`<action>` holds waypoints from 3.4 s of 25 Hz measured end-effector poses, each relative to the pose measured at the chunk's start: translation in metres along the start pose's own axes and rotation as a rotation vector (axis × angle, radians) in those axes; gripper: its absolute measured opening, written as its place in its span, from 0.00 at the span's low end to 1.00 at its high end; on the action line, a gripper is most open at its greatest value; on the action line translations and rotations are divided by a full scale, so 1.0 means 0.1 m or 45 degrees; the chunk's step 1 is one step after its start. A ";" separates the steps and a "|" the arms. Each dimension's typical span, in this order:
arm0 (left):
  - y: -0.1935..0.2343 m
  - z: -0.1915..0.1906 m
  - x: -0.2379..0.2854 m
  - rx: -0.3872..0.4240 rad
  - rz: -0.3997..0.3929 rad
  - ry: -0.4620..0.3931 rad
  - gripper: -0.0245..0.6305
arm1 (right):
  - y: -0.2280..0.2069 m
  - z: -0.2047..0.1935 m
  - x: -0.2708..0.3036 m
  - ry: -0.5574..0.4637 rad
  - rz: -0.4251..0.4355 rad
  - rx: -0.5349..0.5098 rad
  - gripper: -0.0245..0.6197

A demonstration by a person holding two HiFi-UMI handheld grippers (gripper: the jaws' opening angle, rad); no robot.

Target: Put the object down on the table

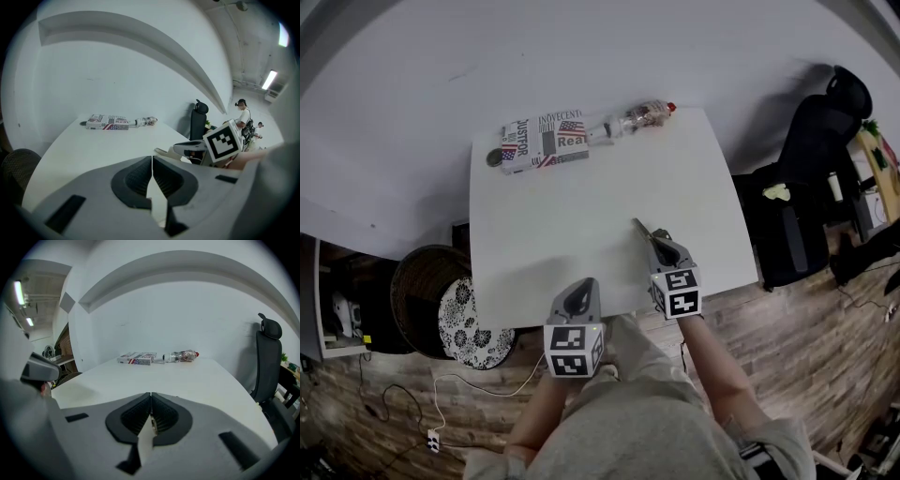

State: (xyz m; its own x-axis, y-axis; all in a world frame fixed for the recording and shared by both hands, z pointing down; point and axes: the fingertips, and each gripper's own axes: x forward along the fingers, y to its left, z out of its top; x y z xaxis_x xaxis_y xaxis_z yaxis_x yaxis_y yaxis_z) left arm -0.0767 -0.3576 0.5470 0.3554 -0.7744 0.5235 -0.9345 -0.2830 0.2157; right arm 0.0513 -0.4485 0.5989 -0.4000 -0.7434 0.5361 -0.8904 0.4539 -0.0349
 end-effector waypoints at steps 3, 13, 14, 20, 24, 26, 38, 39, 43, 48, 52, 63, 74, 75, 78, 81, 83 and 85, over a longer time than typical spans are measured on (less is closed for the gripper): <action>-0.01 0.00 0.01 0.001 -0.005 0.004 0.05 | 0.00 0.02 0.01 -0.003 -0.001 -0.008 0.05; -0.03 -0.01 0.01 0.005 -0.010 0.003 0.05 | -0.14 0.00 0.04 0.013 -0.036 -0.074 0.07; -0.04 -0.01 0.00 0.006 -0.010 0.004 0.05 | -0.16 0.00 0.04 0.015 -0.041 -0.079 0.07; -0.06 -0.02 -0.03 0.009 -0.009 0.005 0.05 | -0.29 0.00 0.05 0.026 -0.073 -0.090 0.09; -0.06 -0.05 -0.06 0.010 -0.006 0.011 0.05 | -0.37 -0.04 0.08 0.041 -0.086 -0.095 0.11; -0.07 -0.07 -0.06 0.011 -0.006 0.014 0.05 | -0.41 -0.06 0.09 0.051 -0.090 -0.090 0.11; -0.07 -0.08 -0.11 0.014 -0.002 0.010 0.05 | -0.62 -0.22 0.16 0.114 -0.135 -0.096 0.14; -0.07 -0.08 -0.11 0.014 -0.002 0.010 0.05 | -0.64 -0.24 0.16 0.117 -0.140 -0.088 0.14; -0.08 -0.09 -0.15 0.014 -0.002 0.007 0.05 | -0.66 -0.26 0.15 0.121 -0.150 -0.088 0.14; -0.08 -0.09 -0.19 0.011 -0.002 -0.005 0.05 | -0.66 -0.26 0.16 0.135 -0.161 -0.090 0.15; -0.11 -0.12 -0.23 0.013 -0.005 -0.008 0.05 | -0.68 -0.20 0.16 0.118 -0.203 -0.072 0.15; -0.19 -0.23 -0.52 0.019 0.000 -0.048 0.05 | -0.25 0.01 -0.28 -0.025 -0.122 -0.045 0.20; -0.39 -0.37 -1.03 0.025 -0.004 -0.109 0.05 | 0.41 0.03 -1.20 -0.170 -0.026 -0.035 0.13; -0.41 -0.38 -1.08 0.029 -0.002 -0.116 0.05 | 0.46 0.03 -1.28 -0.183 -0.023 -0.033 0.12; -0.42 -0.41 -1.21 0.033 0.006 -0.129 0.05 | 0.61 0.04 -1.49 -0.220 -0.010 -0.025 0.10; -0.45 -0.46 -1.34 0.040 0.009 -0.134 0.05 | 0.73 0.05 -1.73 -0.252 -0.009 -0.018 0.08; -0.48 -0.49 -1.42 0.043 0.009 -0.143 0.05 | 0.79 0.04 -1.89 -0.271 -0.013 -0.013 0.07; -0.51 -0.51 -1.49 0.042 0.009 -0.153 0.05 | 0.84 0.02 -2.03 -0.283 -0.018 -0.013 0.06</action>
State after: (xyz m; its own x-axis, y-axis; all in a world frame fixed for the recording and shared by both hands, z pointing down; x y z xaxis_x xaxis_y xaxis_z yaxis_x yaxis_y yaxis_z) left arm -0.0811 -0.1990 0.5004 0.3458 -0.8380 0.4221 -0.9378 -0.2943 0.1839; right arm 0.0572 -0.2601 0.4855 -0.4266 -0.8392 0.3372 -0.8944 0.4469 -0.0192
